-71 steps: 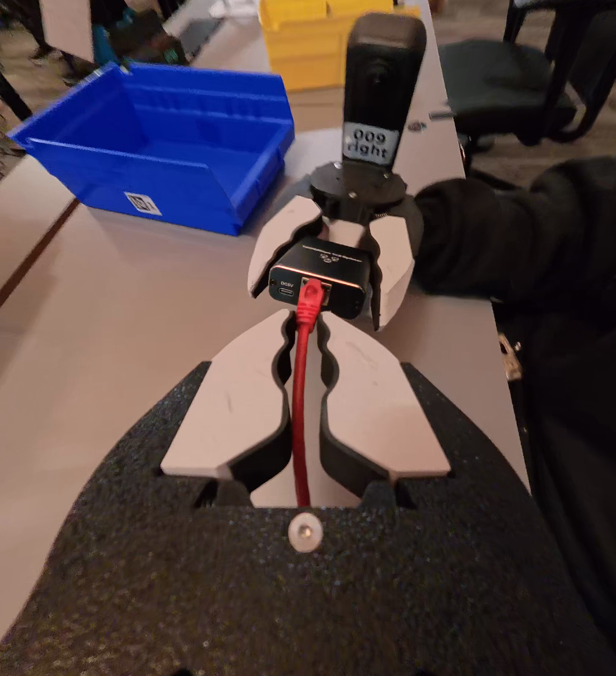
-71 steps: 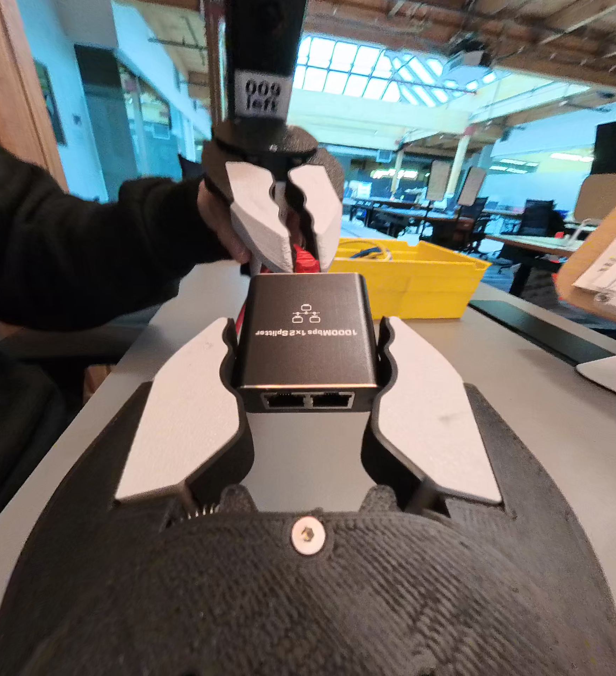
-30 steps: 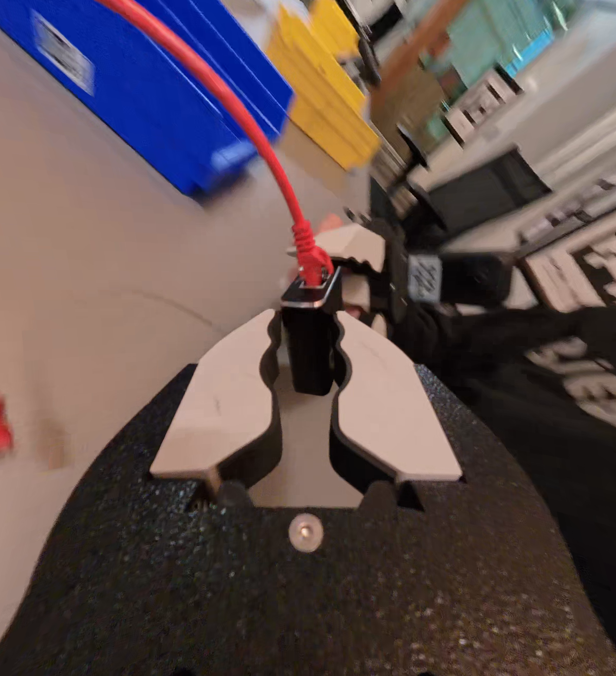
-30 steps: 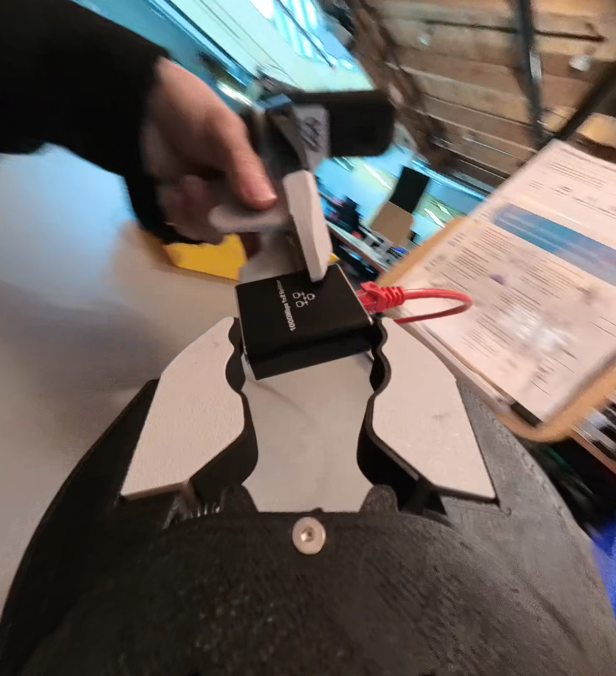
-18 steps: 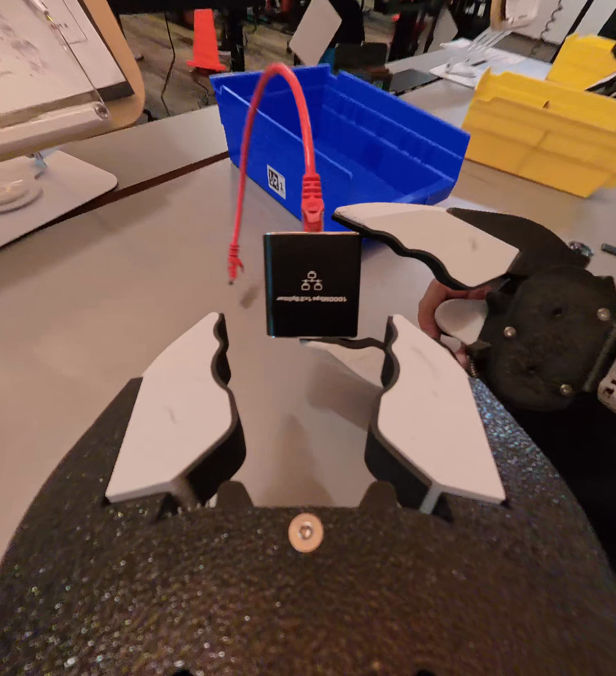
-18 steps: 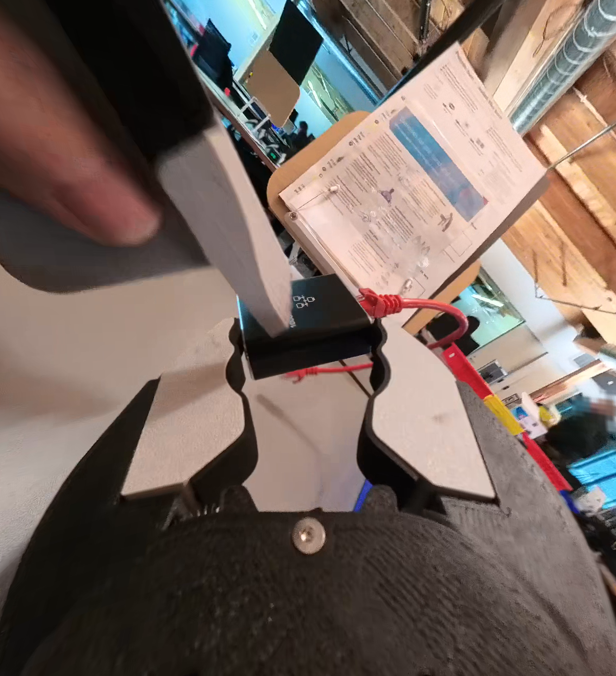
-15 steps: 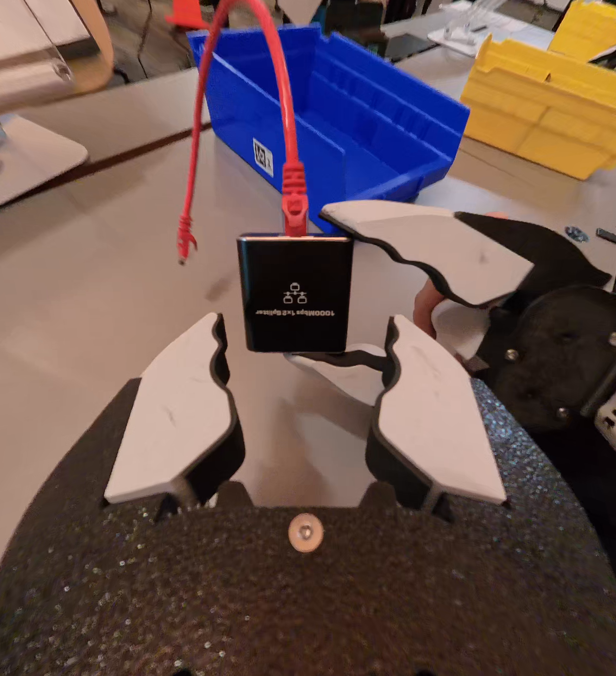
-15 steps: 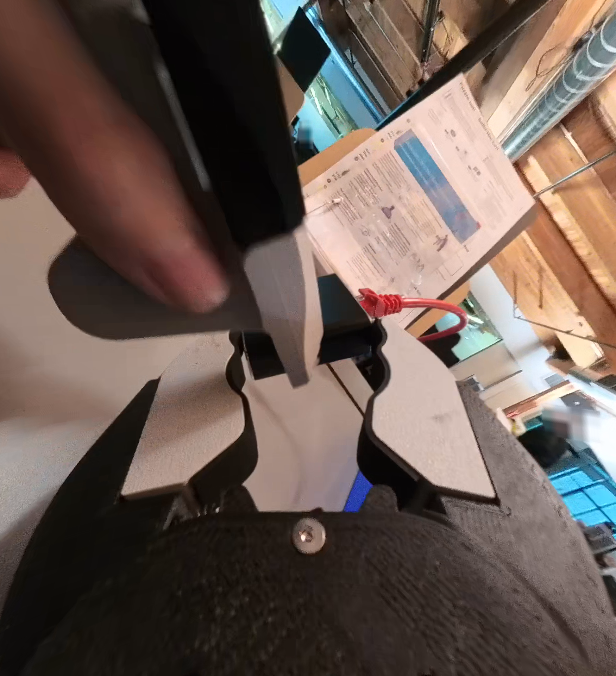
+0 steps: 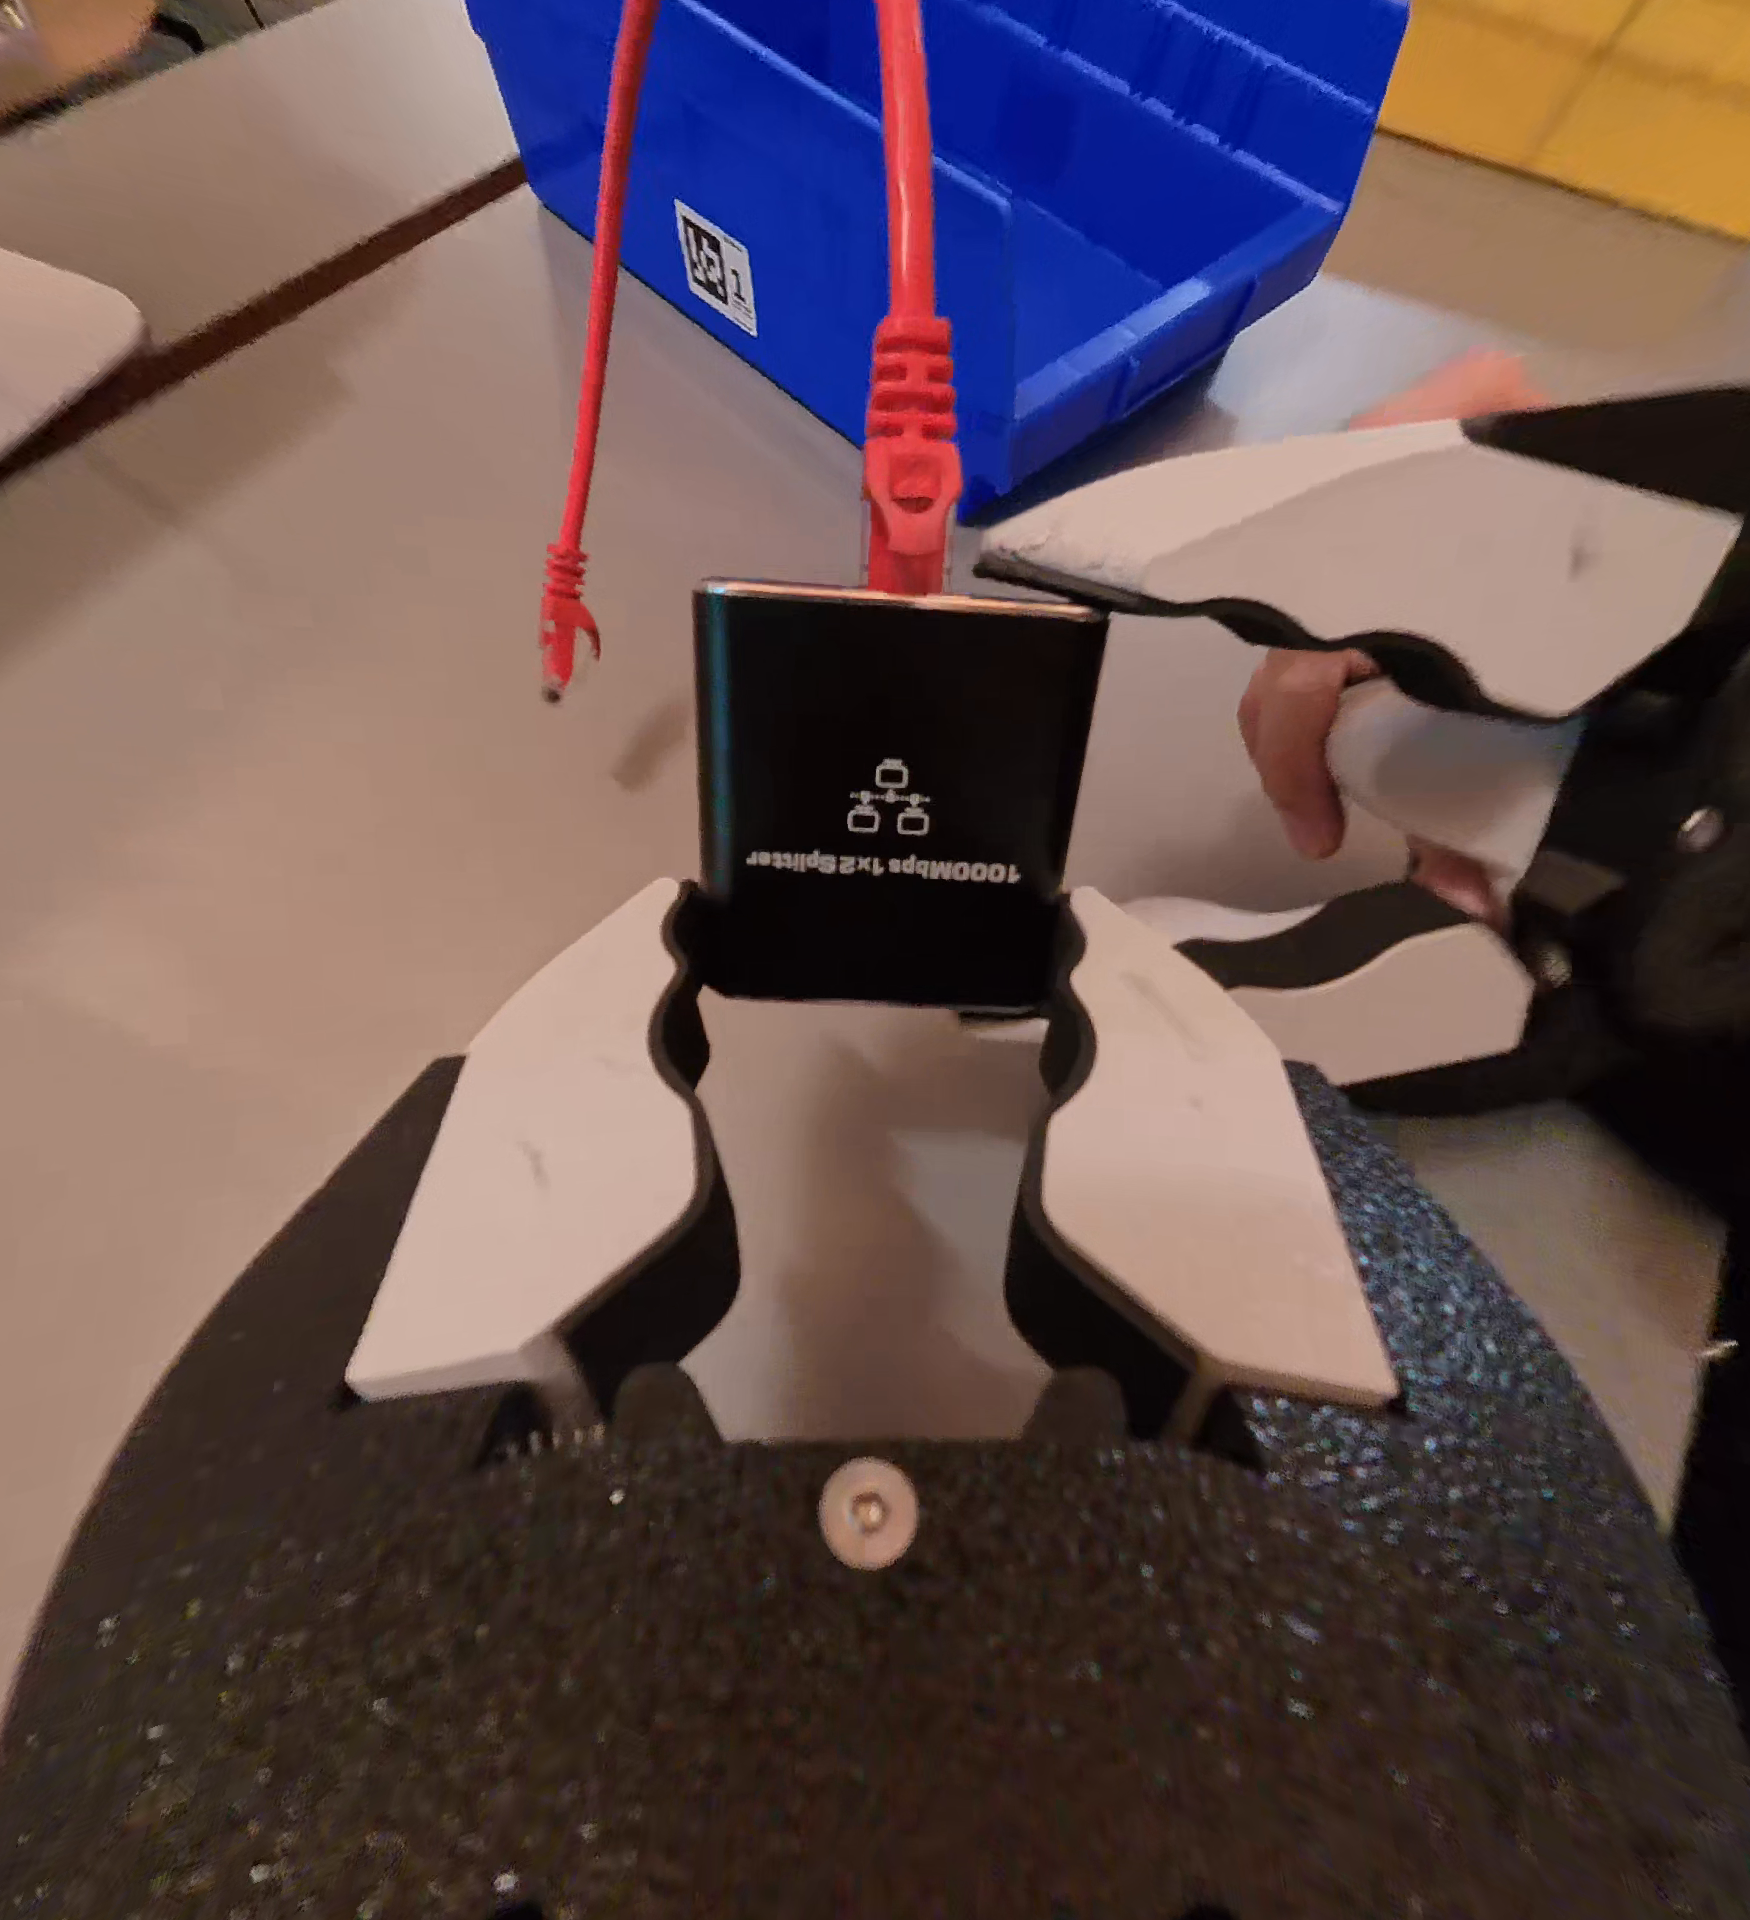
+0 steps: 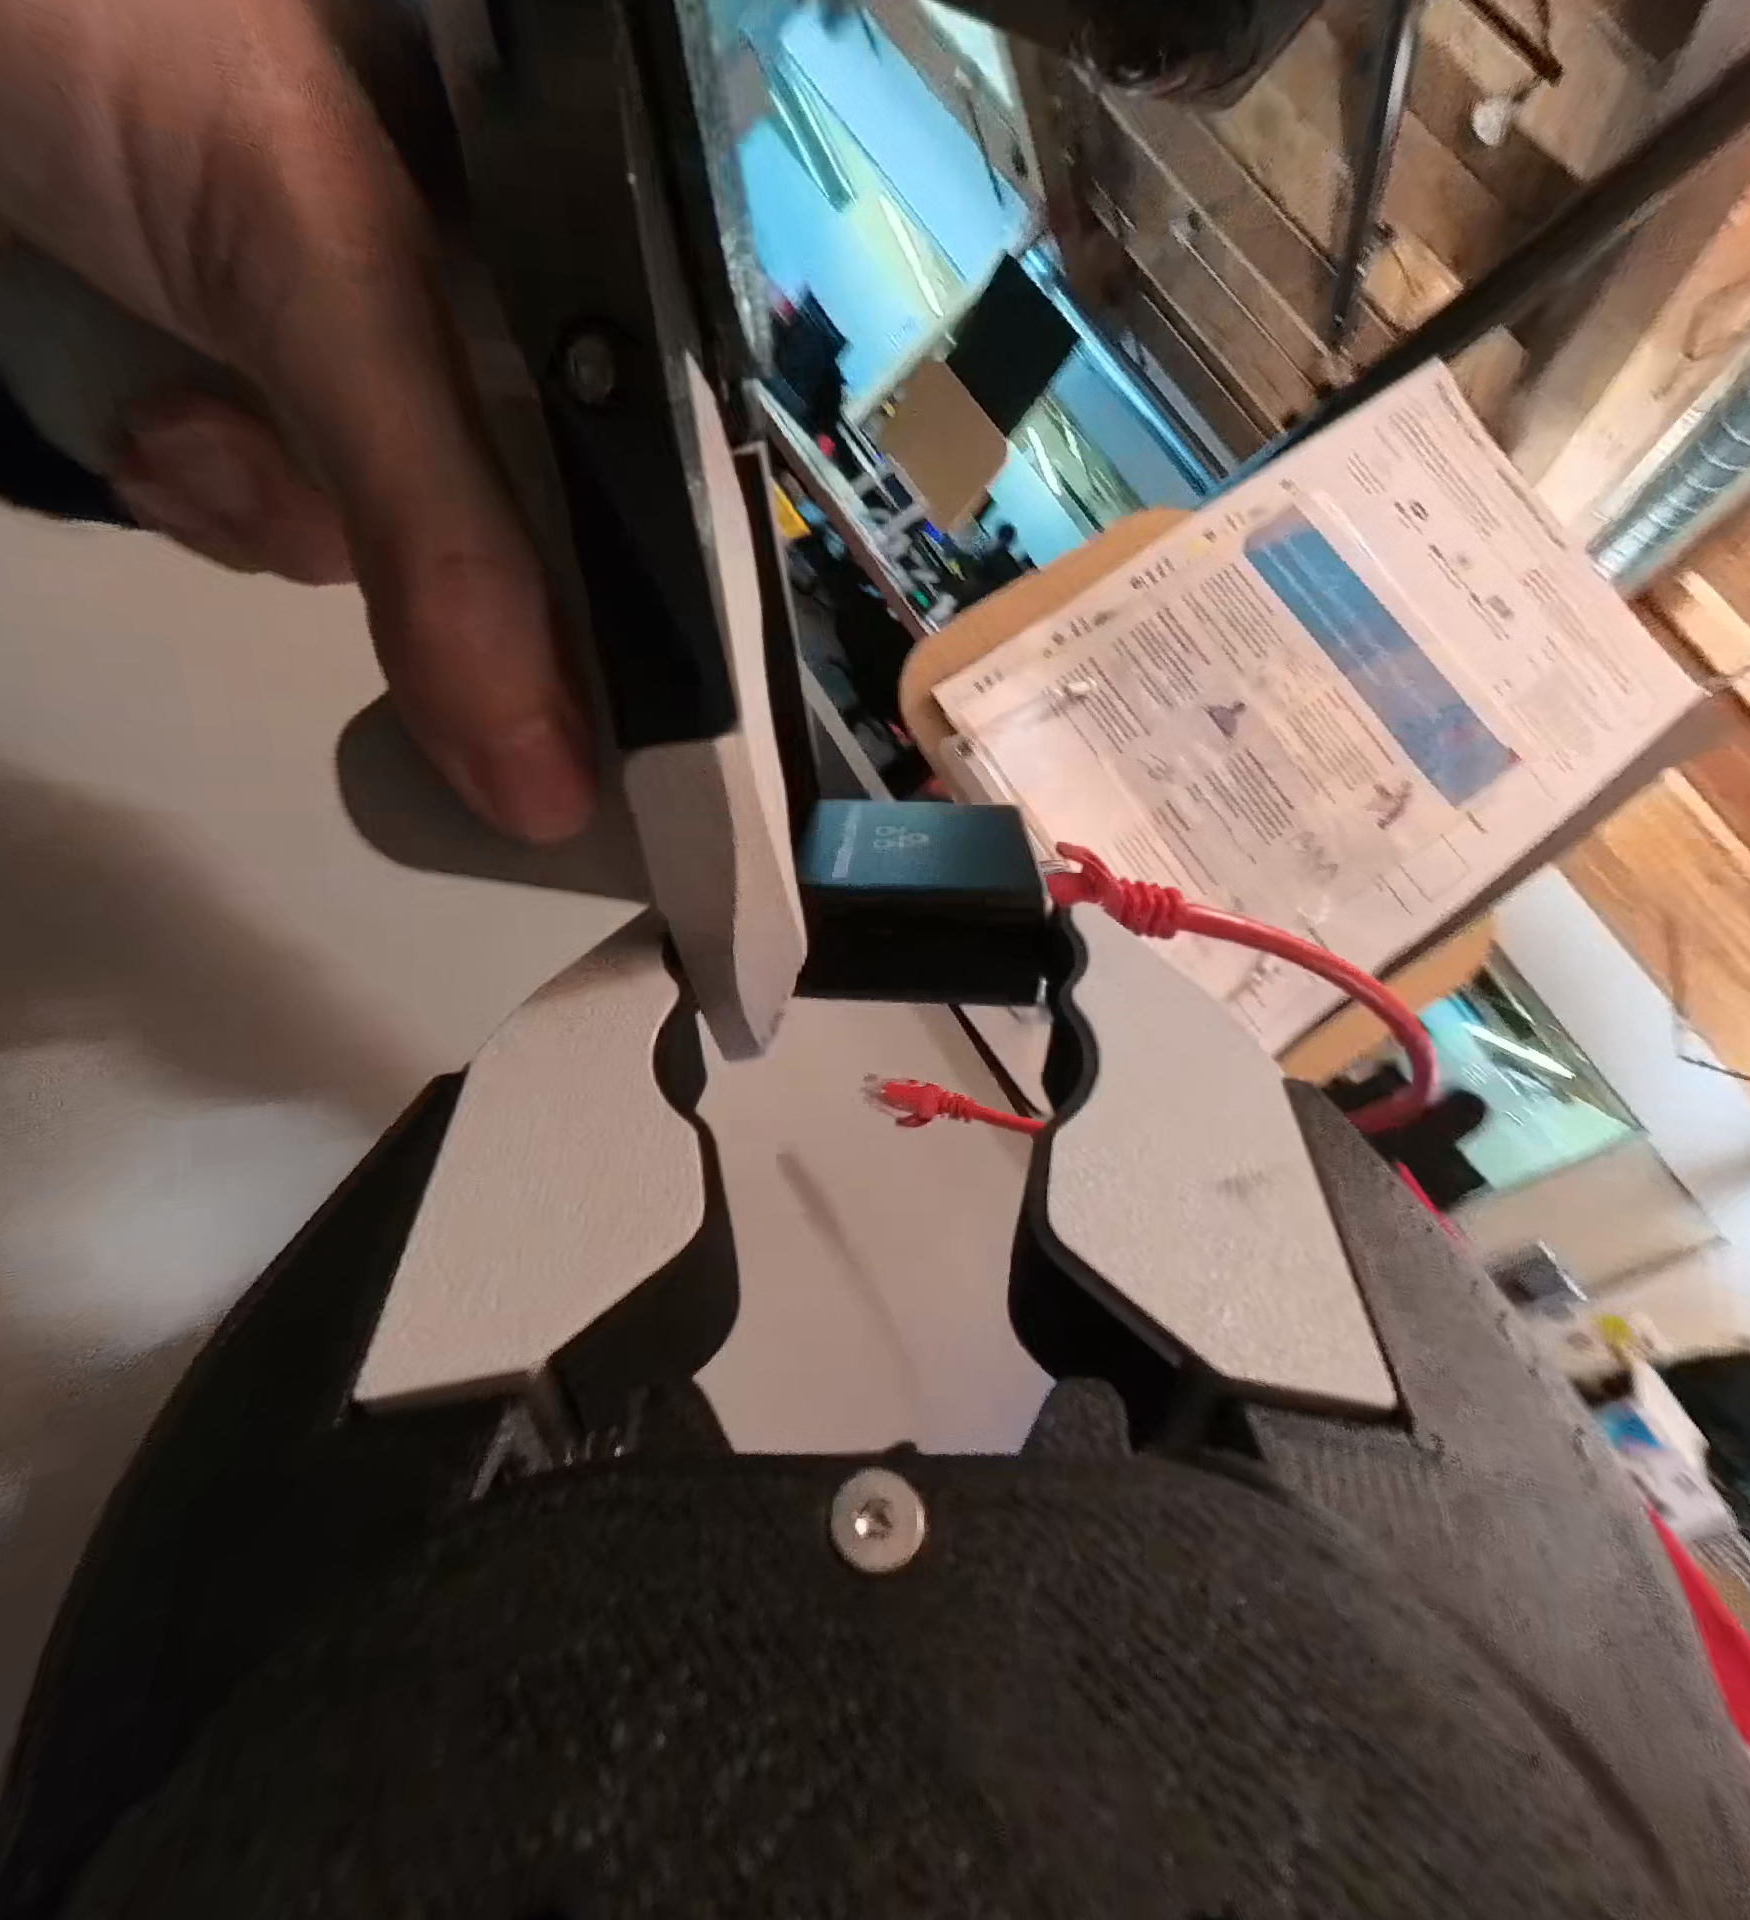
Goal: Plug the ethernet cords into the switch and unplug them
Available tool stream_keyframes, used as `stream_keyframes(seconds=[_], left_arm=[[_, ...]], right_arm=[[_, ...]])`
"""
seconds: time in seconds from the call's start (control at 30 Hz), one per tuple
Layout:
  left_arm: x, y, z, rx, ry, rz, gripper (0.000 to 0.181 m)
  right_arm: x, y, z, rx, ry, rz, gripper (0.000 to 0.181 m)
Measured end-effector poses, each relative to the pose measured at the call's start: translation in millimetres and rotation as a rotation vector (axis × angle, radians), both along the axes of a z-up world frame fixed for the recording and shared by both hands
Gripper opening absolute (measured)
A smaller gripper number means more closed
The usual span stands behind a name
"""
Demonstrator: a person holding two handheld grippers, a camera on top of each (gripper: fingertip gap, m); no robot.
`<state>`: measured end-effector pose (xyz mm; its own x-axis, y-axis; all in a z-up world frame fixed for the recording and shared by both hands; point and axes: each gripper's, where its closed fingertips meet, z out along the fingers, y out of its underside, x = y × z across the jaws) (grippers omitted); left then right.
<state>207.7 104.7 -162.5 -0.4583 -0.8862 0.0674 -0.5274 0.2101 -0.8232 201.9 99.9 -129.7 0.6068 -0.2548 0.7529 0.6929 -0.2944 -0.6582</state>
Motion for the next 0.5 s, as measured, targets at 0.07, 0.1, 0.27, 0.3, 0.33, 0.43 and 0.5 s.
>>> stream_keyframes(seconds=[0.07,0.1,0.27,0.3,0.33,0.43,0.5], left_arm=[[-1,10,5,0.077,-0.034,-0.015,0.063],[-2,16,9,0.116,-0.055,-0.024,0.063],[-12,32,18,0.411,-0.127,-0.172,0.063],[-16,29,18,0.487,-0.126,-0.229,0.063],[-20,25,18,0.556,-0.125,-0.286,0.063],[-28,19,17,0.72,-0.084,-0.394,0.063],[-34,14,16,0.775,-0.054,-0.489,0.063]], right_arm=[[-8,-2,2,0.007,0.034,0.11,0.068],[-12,-4,5,0.018,0.065,0.159,0.073],[-23,-22,37,0.036,0.286,0.286,0.087],[-27,-25,44,0.057,0.311,0.312,0.088],[-33,-26,48,0.066,0.323,0.348,0.088],[-41,-20,34,0.0,0.303,0.369,0.083],[-37,-14,17,-0.074,0.317,0.334,0.088]])
